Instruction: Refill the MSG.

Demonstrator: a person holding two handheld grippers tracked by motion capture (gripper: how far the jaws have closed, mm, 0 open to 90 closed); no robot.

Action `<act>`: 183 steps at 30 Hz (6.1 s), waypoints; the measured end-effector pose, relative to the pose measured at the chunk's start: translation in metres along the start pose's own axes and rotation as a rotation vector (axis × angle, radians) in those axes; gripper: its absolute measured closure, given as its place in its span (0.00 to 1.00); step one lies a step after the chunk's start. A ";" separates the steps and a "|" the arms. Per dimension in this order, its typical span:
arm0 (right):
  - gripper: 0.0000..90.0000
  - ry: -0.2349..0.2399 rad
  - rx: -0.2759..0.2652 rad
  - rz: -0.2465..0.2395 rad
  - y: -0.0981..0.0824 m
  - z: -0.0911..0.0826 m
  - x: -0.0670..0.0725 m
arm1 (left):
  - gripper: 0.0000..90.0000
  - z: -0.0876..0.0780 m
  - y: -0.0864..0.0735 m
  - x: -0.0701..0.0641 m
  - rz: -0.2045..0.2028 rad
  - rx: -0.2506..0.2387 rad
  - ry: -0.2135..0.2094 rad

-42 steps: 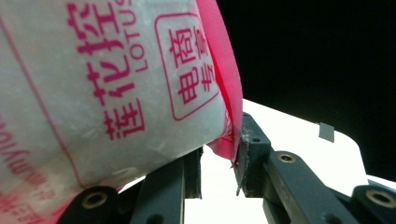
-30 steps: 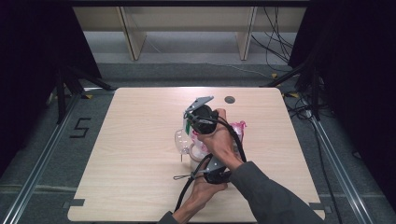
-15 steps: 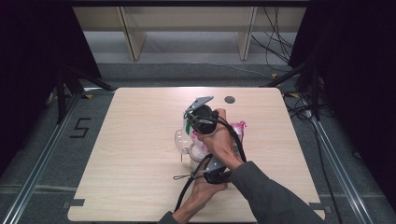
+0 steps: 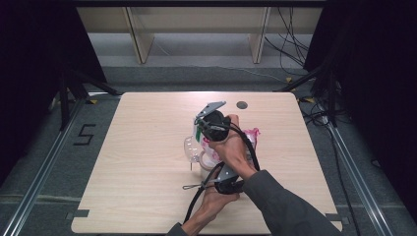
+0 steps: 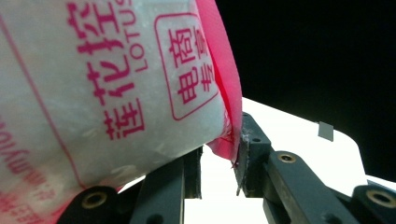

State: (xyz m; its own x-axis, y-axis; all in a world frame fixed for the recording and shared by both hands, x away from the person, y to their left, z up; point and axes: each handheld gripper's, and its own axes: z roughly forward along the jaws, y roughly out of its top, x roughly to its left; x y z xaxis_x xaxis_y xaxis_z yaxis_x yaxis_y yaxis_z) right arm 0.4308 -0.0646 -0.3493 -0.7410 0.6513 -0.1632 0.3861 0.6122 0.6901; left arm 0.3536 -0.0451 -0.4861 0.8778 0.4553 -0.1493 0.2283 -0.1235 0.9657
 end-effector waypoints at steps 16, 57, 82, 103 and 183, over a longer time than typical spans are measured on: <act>1.00 -0.009 0.005 0.003 0.000 0.004 -0.001 | 0.82 -0.001 0.000 0.000 0.005 0.011 0.006; 1.00 0.044 -0.123 0.116 -0.017 -0.028 -0.016 | 0.76 0.001 -0.012 0.002 -0.022 0.094 0.037; 1.00 0.130 -0.381 0.240 -0.055 -0.085 -0.035 | 0.70 -0.007 -0.014 0.001 0.009 0.102 0.092; 1.00 0.167 -0.500 0.322 -0.095 -0.101 -0.041 | 0.43 -0.009 -0.015 0.001 -0.017 0.165 0.133; 1.00 0.075 -0.596 0.665 -0.288 -0.115 -0.084 | 0.32 -0.127 -0.018 0.011 0.010 0.252 0.157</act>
State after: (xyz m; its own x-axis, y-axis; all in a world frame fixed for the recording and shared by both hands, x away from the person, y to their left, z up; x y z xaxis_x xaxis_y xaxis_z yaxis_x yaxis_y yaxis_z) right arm 0.3193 -0.3473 -0.4535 -0.5081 0.7447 0.4328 0.4145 -0.2292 0.8807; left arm 0.3060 0.0742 -0.4779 0.8092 0.5811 -0.0865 0.3345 -0.3346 0.8810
